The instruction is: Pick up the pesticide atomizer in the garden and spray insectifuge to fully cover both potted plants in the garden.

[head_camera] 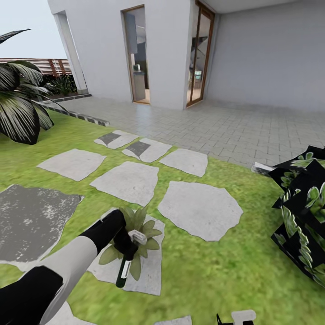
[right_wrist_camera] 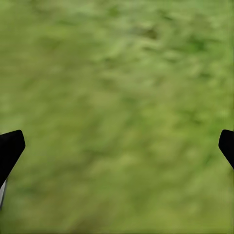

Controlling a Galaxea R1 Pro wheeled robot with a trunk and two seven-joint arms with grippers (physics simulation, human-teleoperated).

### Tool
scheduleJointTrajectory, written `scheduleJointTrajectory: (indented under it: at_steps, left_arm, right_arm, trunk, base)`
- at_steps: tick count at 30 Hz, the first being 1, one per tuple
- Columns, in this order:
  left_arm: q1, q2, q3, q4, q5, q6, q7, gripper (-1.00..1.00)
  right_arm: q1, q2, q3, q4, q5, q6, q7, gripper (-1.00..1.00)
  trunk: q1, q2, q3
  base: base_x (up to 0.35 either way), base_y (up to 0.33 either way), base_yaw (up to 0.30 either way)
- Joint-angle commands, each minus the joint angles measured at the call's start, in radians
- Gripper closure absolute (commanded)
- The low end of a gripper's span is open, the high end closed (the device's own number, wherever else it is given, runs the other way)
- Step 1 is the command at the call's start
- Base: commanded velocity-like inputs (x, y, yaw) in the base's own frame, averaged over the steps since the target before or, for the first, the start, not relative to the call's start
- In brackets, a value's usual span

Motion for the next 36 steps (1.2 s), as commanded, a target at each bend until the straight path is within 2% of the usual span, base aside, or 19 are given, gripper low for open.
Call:
scheduleJointTrajectory:
  at_steps: [1,3,9,15,29,36]
  left_arm:
    - [0.000,-0.001,-0.004,0.000,-0.010,0.004,-0.010,1.00]
    - [0.000,-0.002,-0.029,0.003,-0.010,0.005,-0.010,1.00]
    - [0.001,-0.001,-0.052,0.005,-0.010,0.005,-0.010,1.00]
    - [0.001,-0.002,-0.055,0.007,-0.010,0.006,-0.010,1.00]
    - [0.001,-0.001,-0.057,0.006,-0.010,0.005,-0.010,1.00]
    - [0.000,-0.001,-0.055,0.004,-0.010,0.005,-0.010,1.00]
  right_arm:
    - [0.000,0.000,0.008,0.001,0.004,-0.001,-0.010,-1.00]
    - [-0.001,0.000,0.008,0.001,0.004,-0.001,-0.009,-1.00]
    - [-0.001,0.000,0.008,0.001,0.004,-0.001,-0.009,-1.00]
    - [-0.001,0.000,0.008,0.001,0.004,-0.001,-0.010,-1.00]
    - [-0.001,0.000,0.008,0.001,0.004,-0.001,-0.010,-1.00]
    - [0.000,0.000,0.008,0.001,0.004,-0.001,-0.010,-1.00]
  trunk:
    - [0.000,0.000,-0.001]
    - [0.000,0.000,-0.001]
    - [0.000,0.000,-0.001]
    - [0.000,0.000,-0.002]
    - [0.000,0.000,-0.023]
    - [0.000,0.000,-0.023]
  base:
    - [0.000,0.000,0.005]
    - [0.000,0.000,0.002]
    - [0.000,0.000,0.000]
    - [0.038,0.000,0.000]
    - [0.030,0.000,0.000]
    - [0.002,-0.001,0.000]
